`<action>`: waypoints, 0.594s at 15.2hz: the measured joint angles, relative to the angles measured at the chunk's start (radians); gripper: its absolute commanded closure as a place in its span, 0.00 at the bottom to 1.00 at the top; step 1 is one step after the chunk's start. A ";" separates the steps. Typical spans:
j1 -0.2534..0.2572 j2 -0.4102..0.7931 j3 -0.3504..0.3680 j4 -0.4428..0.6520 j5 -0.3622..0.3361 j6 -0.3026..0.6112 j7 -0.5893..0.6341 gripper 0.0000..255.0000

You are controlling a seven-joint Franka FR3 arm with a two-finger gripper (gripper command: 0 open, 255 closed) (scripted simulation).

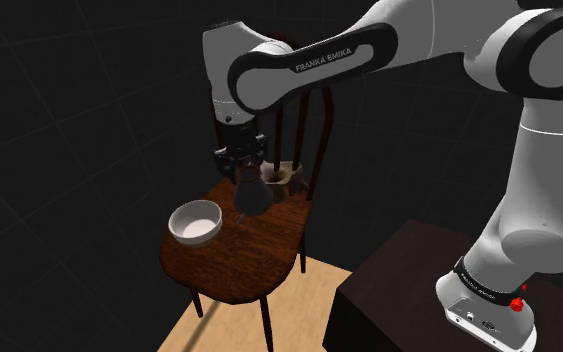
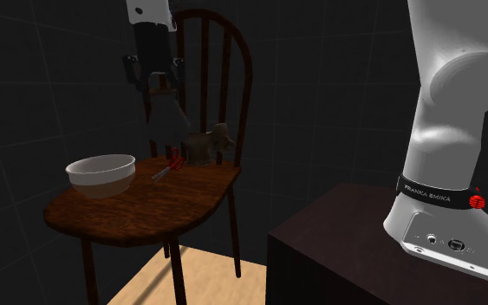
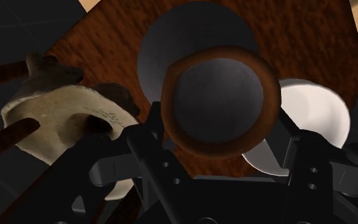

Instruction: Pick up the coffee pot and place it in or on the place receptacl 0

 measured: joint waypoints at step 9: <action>0.006 -0.006 0.004 0.113 0.006 -0.118 -0.007 1.00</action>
